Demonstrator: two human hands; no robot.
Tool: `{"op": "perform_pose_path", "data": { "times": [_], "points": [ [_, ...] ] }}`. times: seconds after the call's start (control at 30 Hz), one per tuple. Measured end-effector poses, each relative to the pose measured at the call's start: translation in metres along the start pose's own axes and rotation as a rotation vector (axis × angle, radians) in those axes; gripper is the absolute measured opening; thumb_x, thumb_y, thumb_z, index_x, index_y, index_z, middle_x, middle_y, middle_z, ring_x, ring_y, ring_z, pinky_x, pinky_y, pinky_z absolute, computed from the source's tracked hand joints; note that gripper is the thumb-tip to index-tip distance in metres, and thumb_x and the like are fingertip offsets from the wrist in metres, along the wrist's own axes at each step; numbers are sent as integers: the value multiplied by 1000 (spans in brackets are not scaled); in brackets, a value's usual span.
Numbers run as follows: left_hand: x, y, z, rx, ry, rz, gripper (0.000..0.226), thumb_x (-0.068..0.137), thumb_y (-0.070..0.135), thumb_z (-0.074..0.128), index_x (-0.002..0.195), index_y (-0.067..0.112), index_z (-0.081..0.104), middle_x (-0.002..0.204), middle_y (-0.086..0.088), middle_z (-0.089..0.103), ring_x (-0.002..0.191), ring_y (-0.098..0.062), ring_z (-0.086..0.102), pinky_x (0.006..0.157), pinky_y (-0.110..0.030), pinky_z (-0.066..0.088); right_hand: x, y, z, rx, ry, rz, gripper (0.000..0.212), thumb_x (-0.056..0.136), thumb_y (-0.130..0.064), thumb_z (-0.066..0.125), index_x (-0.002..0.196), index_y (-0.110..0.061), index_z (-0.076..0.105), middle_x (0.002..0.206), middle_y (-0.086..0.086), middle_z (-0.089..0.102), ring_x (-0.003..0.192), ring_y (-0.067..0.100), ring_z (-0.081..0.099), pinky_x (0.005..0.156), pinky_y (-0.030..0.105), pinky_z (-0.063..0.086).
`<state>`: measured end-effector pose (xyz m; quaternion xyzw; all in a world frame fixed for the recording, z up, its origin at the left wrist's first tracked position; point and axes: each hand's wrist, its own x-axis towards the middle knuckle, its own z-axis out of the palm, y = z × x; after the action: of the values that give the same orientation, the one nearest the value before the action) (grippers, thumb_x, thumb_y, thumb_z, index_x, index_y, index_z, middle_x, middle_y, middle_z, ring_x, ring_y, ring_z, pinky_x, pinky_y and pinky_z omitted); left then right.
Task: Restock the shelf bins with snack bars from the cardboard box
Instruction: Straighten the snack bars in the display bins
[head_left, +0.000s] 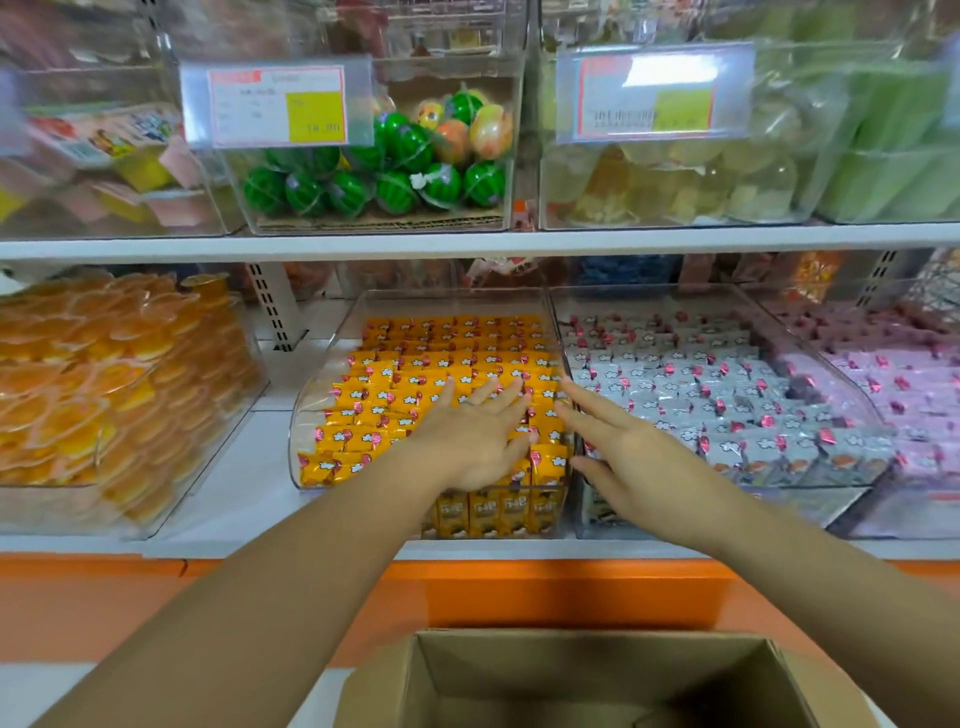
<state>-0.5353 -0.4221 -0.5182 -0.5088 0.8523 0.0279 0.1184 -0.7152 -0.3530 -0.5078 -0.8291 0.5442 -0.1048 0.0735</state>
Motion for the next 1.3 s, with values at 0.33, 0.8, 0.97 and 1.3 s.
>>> {"op": "perform_pose_path", "data": {
  "times": [0.33,0.8,0.97,1.3],
  "points": [
    [-26,10,-8,-200,44,27,58,101,47,18,152,22,7,160,6,-3,147,-12,-6,117,-51,-10,1,2,0,61,19,-45,56,98,-24,48,149,-25,24,158,-14,-1,128,14,47,104,29,41],
    [-10,21,-12,-139,4,106,51,103,38,22,151,22,16,159,3,12,147,-14,5,116,-49,-13,2,3,-2,81,12,-60,54,97,-22,51,147,-23,30,159,-10,5,131,22,45,106,38,40],
    [-40,-19,-7,-213,179,-45,56,102,44,20,153,23,9,160,3,-1,147,-14,1,119,-41,-5,12,-8,-5,-112,99,-86,53,97,-25,50,146,-19,32,156,1,25,145,19,16,113,27,-2],
    [-32,-85,18,-184,85,-355,79,94,63,12,151,11,-4,159,-9,-11,146,-23,-13,119,-40,-5,63,-67,27,-148,-176,-106,59,102,-41,25,152,-16,7,160,0,1,147,16,-1,118,37,-2]
  ]
}}
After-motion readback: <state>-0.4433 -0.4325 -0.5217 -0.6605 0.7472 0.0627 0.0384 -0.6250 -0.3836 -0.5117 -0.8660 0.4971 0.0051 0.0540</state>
